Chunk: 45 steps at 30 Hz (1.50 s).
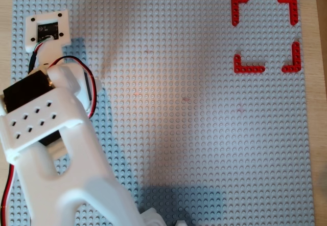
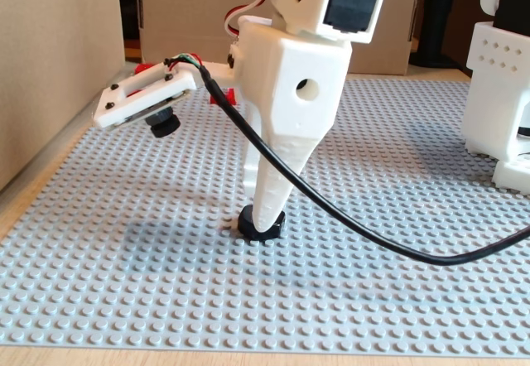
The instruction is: Grab the Lego and store it in red box
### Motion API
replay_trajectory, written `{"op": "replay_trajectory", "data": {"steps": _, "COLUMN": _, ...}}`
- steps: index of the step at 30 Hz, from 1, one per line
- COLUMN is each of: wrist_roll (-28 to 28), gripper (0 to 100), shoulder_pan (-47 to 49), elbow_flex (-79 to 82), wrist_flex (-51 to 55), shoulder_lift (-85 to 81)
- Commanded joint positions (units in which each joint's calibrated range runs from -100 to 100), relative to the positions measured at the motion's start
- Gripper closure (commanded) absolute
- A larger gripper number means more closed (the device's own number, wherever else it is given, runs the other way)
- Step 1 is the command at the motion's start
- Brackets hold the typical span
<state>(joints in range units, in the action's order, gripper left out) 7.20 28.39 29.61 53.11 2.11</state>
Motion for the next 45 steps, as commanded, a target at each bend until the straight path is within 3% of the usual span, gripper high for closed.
{"op": "replay_trajectory", "data": {"steps": 1, "wrist_roll": 0.09, "gripper": 80, "shoulder_pan": 0.83, "elbow_flex": 0.3, "wrist_flex": -0.48, "shoulder_lift": -1.86}}
{"op": "replay_trajectory", "data": {"steps": 15, "wrist_roll": -0.27, "gripper": 80, "shoulder_pan": 0.16, "elbow_flex": -0.97, "wrist_flex": 0.49, "shoulder_lift": -0.25}}
{"op": "replay_trajectory", "data": {"steps": 27, "wrist_roll": -0.48, "gripper": 80, "shoulder_pan": 0.23, "elbow_flex": -12.79, "wrist_flex": 9.0, "shoulder_lift": 9.92}}
{"op": "replay_trajectory", "data": {"steps": 33, "wrist_roll": -1.16, "gripper": 99, "shoulder_pan": 0.16, "elbow_flex": -13.7, "wrist_flex": 9.0, "shoulder_lift": 9.84}}
{"op": "replay_trajectory", "data": {"steps": 45, "wrist_roll": -3.97, "gripper": 98, "shoulder_pan": -1.33, "elbow_flex": -14.15, "wrist_flex": 10.05, "shoulder_lift": -1.52}}
